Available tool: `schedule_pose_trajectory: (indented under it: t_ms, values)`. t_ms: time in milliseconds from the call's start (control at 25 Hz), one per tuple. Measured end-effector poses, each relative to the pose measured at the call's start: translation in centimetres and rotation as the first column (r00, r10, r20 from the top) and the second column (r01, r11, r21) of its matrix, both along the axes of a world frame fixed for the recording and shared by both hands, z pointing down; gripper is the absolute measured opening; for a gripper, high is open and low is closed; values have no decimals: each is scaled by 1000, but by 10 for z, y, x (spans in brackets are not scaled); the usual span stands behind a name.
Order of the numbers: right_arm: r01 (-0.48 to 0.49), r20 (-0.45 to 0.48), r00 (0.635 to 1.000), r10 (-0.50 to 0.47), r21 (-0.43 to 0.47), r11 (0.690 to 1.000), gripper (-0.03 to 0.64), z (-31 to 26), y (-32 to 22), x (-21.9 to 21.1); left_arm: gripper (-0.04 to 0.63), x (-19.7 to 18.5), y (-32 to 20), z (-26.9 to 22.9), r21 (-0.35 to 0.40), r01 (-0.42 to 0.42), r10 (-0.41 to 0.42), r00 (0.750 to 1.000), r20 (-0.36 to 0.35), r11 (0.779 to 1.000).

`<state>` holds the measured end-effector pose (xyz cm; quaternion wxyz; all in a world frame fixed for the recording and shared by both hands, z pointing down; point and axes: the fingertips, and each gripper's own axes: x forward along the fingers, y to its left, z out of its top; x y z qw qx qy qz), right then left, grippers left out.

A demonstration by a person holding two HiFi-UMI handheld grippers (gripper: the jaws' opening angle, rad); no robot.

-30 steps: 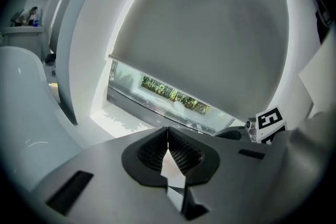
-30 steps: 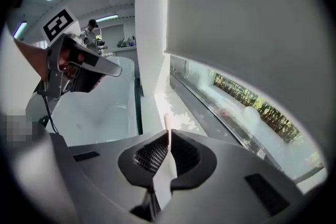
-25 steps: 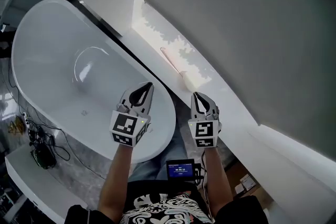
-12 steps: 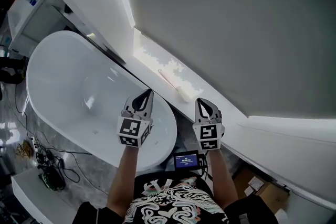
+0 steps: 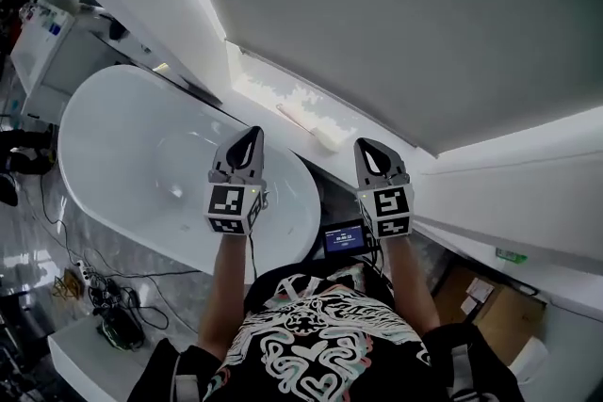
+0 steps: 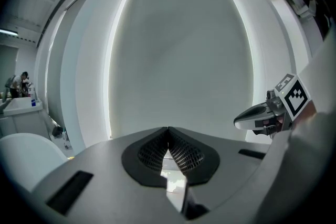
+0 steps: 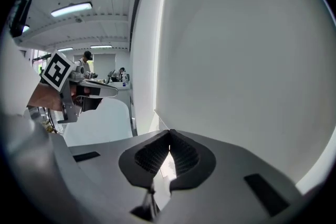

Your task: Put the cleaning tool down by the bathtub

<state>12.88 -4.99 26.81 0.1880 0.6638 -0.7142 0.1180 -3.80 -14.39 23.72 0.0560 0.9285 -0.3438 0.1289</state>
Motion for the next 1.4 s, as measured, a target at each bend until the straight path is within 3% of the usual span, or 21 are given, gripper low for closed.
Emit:
schedule_pose_trajectory:
  t_ms: [320,560,760,880,1120,1400]
  values:
    - [-26,9,1000,25,120,992,28,-56,45,0,17,2,46,-52,105,-39,44,998,-39,994]
    - [-68,66,996,55,220,973,28,-95,68,1,17,1,69,-61,107,-48,57,995,-85,993]
    - [-75,54,996,64,220,973,28,-101,60,3,17,-2,71,-75,113,-46,61,989,-134,993]
    - [-73,105,993,48,248,966,28,-109,54,-4,17,-11,69,-79,127,-39,54,991,-124,991]
    - [-67,84,995,47,253,965,26,-114,46,-12,17,-25,60,-84,133,-8,25,992,-124,991]
    - [-86,78,995,69,244,966,26,-110,53,-10,17,-15,61,-85,129,-13,30,990,-135,992]
